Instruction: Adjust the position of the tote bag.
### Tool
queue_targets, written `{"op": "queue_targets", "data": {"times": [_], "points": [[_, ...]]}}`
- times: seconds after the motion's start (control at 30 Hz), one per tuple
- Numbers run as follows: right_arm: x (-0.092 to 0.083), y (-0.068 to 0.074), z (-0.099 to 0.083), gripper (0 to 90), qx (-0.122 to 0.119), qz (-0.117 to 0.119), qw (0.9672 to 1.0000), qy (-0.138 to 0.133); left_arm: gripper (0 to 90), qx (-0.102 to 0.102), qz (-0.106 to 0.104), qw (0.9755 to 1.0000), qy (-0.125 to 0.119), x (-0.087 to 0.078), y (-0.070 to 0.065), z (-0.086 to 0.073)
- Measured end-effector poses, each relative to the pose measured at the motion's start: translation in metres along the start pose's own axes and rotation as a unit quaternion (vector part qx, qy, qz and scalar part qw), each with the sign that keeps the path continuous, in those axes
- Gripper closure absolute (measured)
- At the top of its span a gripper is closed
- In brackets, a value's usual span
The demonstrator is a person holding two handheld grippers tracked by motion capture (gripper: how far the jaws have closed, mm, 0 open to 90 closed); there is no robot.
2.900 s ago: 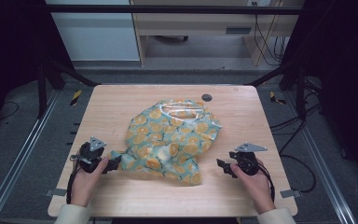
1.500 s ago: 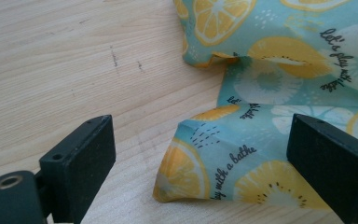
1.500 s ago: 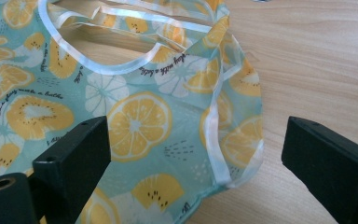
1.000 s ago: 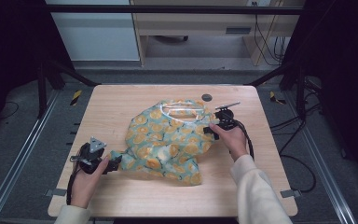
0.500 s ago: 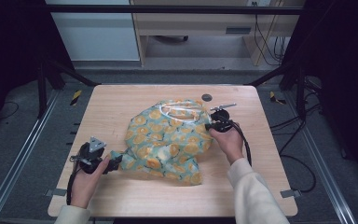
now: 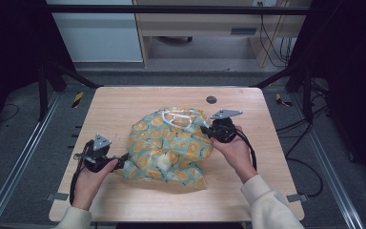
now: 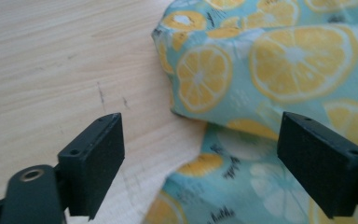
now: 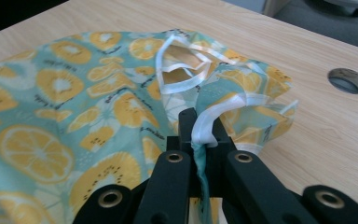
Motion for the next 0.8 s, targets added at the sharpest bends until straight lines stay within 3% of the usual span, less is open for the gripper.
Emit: {"op": "queue_targets", "data": {"times": [0.1, 0.23, 0.33, 0.43, 0.63, 0.8], "points": [[0.002, 0.006, -0.003, 89.5, -0.012, 0.007, 0.9998, 0.013, 18.2, 0.006, 0.001, 0.9999, 0.015, 0.01, 0.008, 0.015], [0.007, 0.005, -0.003, 89.4, -0.018, 0.001, 0.9996, 0.021, 19.8, -0.012, -0.002, 0.9998, 0.016, 0.029, 0.019, 0.038], [0.01, 0.004, -0.003, 89.2, -0.016, 0.003, 0.9995, 0.026, 18.5, -0.01, -0.013, 0.9992, 0.036, 0.05, 0.027, 0.057], [0.011, 0.004, -0.004, 88.9, -0.021, 0.003, 0.9994, 0.026, 18.4, -0.011, -0.004, 0.9988, 0.047, 0.063, 0.031, 0.065], [0.013, 0.006, -0.005, 88.7, -0.019, 0.005, 0.9994, 0.029, 16.7, -0.016, 0.004, 0.9964, 0.083, 0.093, 0.035, 0.064], [0.014, 0.005, -0.007, 88.5, -0.016, 0.006, 0.9994, 0.031, 16.1, -0.043, -0.018, 0.9945, 0.094, 0.103, 0.037, 0.054]]}}
Point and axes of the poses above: each handheld gripper's, and its own axes: x roughly forward along the jaws, z roughly out of its top, y roughly to its left, the point moved 2 cm from there along x, roughly forward along the jaws, and after that the axes turned 9 degrees about x, right-handed, at the moved point
